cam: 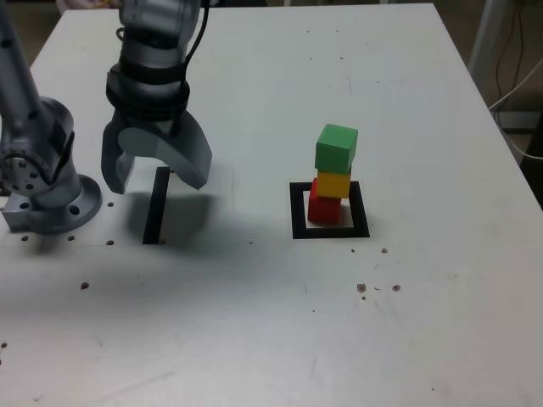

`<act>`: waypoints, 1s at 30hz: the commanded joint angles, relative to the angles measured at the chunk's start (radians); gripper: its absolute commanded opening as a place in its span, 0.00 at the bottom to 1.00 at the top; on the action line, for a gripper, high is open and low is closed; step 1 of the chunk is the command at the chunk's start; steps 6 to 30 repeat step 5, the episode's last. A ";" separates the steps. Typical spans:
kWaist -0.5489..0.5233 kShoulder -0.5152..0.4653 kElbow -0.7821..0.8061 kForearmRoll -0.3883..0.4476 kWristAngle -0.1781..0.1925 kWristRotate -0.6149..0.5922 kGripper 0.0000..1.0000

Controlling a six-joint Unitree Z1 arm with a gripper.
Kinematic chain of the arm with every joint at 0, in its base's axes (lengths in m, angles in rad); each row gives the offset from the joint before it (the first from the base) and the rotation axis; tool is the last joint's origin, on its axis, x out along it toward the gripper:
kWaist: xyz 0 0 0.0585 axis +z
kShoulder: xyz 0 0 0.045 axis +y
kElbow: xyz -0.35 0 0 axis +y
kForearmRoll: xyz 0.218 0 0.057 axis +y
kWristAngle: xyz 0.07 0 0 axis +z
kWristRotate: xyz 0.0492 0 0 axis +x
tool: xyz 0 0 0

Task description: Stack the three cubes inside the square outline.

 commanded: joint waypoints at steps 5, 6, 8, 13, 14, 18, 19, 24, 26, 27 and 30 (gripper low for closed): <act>0.002 0.002 0.002 0.000 -0.003 0.004 0.99; 0.002 0.002 0.002 0.000 -0.003 0.004 0.99; 0.002 0.002 0.002 0.000 -0.003 0.004 0.99; 0.002 0.002 0.002 0.000 -0.003 0.004 0.99; 0.002 0.002 0.002 0.000 -0.003 0.004 0.99; 0.002 0.002 0.002 0.000 -0.003 0.004 0.99; 0.002 0.002 0.002 0.000 -0.003 0.004 0.99; 0.002 0.002 0.002 0.000 -0.003 0.004 0.99; 0.002 0.002 0.002 0.000 -0.003 0.004 0.99; 0.002 0.002 0.002 0.000 -0.003 0.004 0.99; 0.002 0.002 0.002 0.000 -0.003 0.004 0.99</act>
